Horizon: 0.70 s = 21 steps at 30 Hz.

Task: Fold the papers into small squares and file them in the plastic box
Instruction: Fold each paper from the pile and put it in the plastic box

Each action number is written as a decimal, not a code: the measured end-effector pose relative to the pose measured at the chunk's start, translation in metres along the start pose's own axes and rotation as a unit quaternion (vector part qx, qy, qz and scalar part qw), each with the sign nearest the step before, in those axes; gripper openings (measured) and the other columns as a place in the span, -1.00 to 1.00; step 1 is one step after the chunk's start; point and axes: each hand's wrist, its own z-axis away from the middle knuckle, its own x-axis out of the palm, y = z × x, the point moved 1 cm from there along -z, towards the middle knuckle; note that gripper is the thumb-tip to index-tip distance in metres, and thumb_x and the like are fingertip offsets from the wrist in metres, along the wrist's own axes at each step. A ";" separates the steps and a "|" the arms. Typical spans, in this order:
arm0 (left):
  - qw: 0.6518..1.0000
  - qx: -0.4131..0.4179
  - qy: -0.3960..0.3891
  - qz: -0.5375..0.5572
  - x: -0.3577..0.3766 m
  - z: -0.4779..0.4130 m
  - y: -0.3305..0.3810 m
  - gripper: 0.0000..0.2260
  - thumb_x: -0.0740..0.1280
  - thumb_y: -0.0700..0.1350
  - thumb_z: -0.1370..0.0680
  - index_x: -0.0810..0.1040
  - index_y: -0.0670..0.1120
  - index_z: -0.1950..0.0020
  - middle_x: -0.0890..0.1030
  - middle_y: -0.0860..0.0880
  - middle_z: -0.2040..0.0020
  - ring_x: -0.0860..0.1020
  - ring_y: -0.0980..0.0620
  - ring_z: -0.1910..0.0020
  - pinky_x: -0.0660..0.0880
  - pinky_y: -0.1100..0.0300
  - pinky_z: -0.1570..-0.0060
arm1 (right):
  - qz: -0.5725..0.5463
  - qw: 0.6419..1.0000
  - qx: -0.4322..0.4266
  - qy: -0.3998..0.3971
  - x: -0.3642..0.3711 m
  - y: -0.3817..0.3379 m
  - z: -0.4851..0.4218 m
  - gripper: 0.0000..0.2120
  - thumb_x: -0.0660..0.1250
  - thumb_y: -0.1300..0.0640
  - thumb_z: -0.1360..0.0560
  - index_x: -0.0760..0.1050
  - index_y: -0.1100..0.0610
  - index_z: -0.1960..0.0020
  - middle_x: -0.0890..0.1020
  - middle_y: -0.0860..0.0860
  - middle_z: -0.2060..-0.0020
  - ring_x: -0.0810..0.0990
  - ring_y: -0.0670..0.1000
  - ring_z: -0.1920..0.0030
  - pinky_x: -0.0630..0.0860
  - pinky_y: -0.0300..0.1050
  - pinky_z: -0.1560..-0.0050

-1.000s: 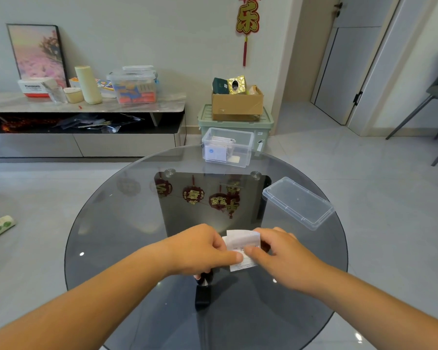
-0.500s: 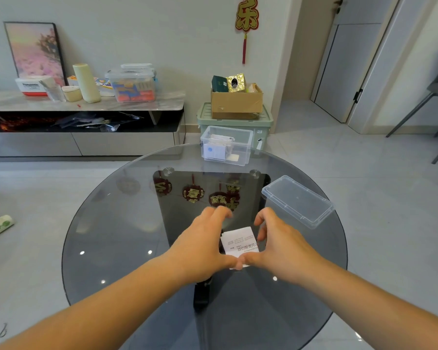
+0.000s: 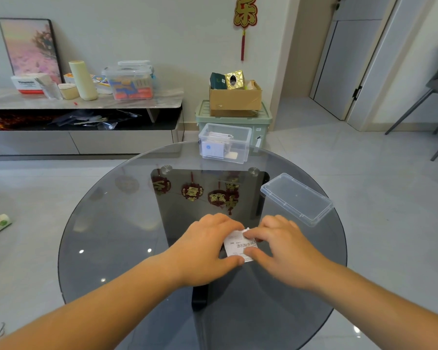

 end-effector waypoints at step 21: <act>0.985 0.087 -0.065 -0.137 -0.011 0.002 0.003 -0.64 0.19 0.20 -0.64 0.56 0.07 -0.32 0.47 0.08 -0.24 0.41 0.12 -0.14 0.45 0.18 -0.15 | 0.115 0.968 -0.222 0.028 0.000 0.009 0.009 -0.79 0.24 -0.06 -0.60 0.61 -0.01 -0.05 0.56 -0.10 0.01 0.49 -0.02 -0.04 0.55 -0.09 0.07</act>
